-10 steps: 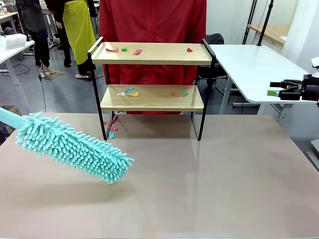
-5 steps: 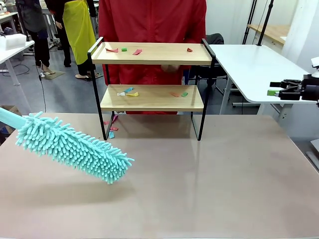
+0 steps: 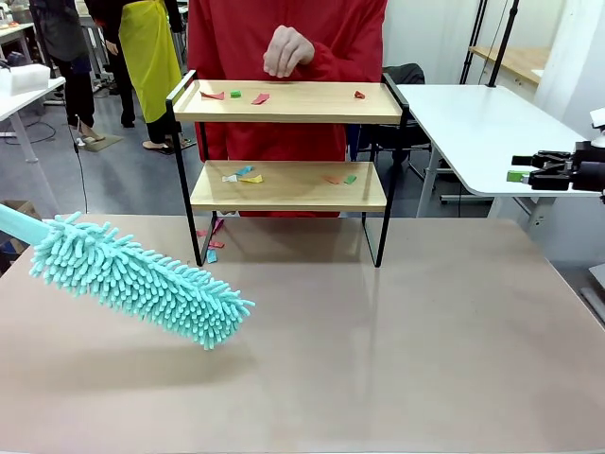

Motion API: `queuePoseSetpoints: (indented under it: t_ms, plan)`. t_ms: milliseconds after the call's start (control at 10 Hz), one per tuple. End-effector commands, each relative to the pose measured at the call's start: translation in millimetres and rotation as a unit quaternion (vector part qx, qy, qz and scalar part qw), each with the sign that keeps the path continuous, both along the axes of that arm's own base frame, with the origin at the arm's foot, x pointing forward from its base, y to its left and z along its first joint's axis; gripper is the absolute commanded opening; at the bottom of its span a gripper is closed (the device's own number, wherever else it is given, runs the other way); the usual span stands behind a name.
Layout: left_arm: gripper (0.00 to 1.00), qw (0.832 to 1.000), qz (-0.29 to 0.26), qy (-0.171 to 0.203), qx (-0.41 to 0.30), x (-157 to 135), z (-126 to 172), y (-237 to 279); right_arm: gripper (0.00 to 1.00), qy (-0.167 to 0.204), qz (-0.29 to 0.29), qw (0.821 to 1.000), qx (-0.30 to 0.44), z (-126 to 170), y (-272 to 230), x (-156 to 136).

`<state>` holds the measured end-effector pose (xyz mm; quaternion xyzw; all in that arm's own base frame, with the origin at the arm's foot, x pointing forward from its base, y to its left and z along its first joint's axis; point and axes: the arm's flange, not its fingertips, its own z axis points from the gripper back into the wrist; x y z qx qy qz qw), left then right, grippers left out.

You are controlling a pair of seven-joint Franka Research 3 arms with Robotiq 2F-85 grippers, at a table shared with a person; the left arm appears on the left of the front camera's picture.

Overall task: Clean the shelf.
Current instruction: Clean the specific section of the Shelf indicated by the human with the Duster.

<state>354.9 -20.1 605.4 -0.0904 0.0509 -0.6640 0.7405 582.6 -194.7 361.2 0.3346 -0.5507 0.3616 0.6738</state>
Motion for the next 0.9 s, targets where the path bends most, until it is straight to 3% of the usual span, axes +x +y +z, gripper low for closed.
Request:
queuePoseSetpoints:
  t_ms: [0, 800]
  plan:
    - [0.13, 1.0, -0.002, -0.005, -0.007, -1.8, 0.3, 0.4, 1.0, 0.008, -0.008, 1.0, -0.002, 8.3, 2.2, 0.2]
    - [0.13, 1.0, -0.002, -0.005, -0.007, -1.8, 0.3, 0.4, 1.0, 0.008, -0.008, 1.0, -0.002, 8.3, 2.2, 0.2]
